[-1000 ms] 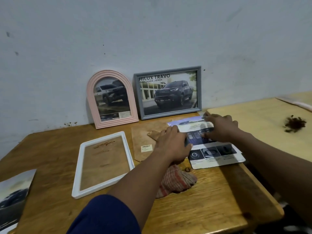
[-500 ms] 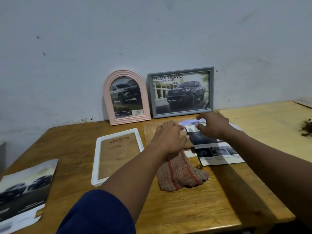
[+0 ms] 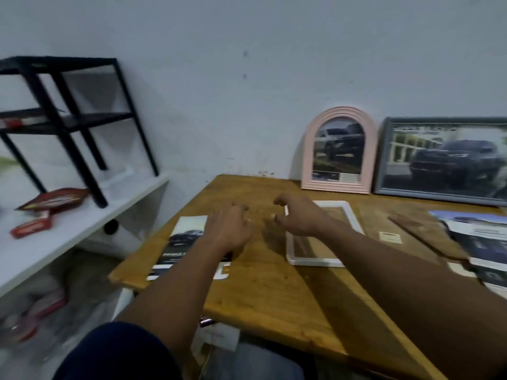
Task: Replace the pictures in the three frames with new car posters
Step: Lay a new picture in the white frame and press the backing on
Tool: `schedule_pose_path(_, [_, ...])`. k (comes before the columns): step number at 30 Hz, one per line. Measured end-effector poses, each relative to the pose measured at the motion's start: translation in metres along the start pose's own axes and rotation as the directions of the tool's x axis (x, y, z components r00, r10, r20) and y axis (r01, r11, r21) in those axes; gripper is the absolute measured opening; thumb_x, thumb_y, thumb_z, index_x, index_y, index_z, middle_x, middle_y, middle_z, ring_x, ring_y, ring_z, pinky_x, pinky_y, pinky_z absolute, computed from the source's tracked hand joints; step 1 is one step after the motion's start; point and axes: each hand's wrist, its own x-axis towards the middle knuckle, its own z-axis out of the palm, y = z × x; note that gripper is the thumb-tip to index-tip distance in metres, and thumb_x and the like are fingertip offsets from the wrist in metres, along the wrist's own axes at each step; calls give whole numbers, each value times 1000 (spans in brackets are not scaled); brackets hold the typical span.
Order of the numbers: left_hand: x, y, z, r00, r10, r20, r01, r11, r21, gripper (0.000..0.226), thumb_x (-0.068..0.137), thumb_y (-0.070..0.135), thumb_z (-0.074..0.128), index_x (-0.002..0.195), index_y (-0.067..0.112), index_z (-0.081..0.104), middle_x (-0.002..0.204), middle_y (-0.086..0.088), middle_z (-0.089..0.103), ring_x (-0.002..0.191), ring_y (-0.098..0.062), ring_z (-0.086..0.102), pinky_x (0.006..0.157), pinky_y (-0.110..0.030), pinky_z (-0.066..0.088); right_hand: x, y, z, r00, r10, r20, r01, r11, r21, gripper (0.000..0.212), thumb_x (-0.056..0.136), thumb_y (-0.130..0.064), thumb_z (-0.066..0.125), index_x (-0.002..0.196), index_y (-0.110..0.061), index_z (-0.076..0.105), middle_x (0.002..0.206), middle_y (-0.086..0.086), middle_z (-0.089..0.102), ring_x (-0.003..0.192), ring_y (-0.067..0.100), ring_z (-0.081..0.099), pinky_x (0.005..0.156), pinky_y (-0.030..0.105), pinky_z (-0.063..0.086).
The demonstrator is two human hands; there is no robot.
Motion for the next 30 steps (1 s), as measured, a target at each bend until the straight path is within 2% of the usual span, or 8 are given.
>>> schedule_pose_path(5, [-19,-96,-17,976,-217,0,217,975,47,53,96,36,55,145,17,51,149,-11,50,132,-33,49,109,-46,42,23,-68,69,991,-69,116,65,997,38,61,91,-45,62,145,-27,41,147,5,48,130,28,48,104,45,45])
schedule_pose_path(9, [-34,-126,-9,960,-279,8,278,958,69,44,94,39,48,133,21,59,136,-9,58,118,-32,56,99,-49,49,29,-83,106,973,-88,213,109,990,-89,81,89,-63,56,154,-26,25,163,5,23,151,27,14,120,55,16])
schedule_pose_path(12, [-36,-129,-4,963,-267,-32,268,960,73,48,95,37,47,140,22,56,138,-8,58,123,-33,53,101,-50,47,29,-82,116,983,-66,169,83,992,-95,83,86,-67,56,153,-28,25,162,5,25,151,27,16,119,57,10])
schedule_pose_path(17, [-32,-128,-2,962,-268,-58,268,963,-7,46,94,31,51,138,20,59,135,-8,60,122,-33,54,99,-49,48,27,-84,115,989,-68,132,67,998,14,78,85,-57,66,149,-31,29,153,-1,44,141,27,38,115,56,19])
schedule_pose_path(20, [-28,-118,0,969,-237,-71,232,970,-71,44,96,29,52,139,20,58,135,-6,60,121,-29,55,98,-47,50,23,-85,107,994,-76,80,68,993,100,76,84,-43,73,147,-32,32,146,-1,50,134,27,45,111,51,33])
schedule_pose_path(23, [-23,-102,2,977,-182,-115,167,978,-128,45,99,30,52,143,21,54,139,-4,55,124,-25,52,99,-46,50,20,-79,86,996,-79,31,72,977,201,76,83,-30,77,146,-30,36,142,-2,53,125,22,52,100,40,47])
schedule_pose_path(27, [-10,-68,3,983,-105,-148,78,980,-182,46,102,31,50,148,23,47,144,-2,48,126,-24,49,100,-41,48,15,-55,39,996,-87,-4,85,970,227,69,84,-23,76,142,-28,41,134,-1,56,108,13,57,86,30,53])
schedule_pose_path(30, [1,-31,8,994,-36,-103,11,973,-230,48,103,31,49,151,25,43,146,-2,46,126,-25,49,101,-44,50,7,-20,0,997,-69,-31,73,985,154,62,82,-24,79,136,-26,49,131,-1,58,105,12,54,84,29,49])
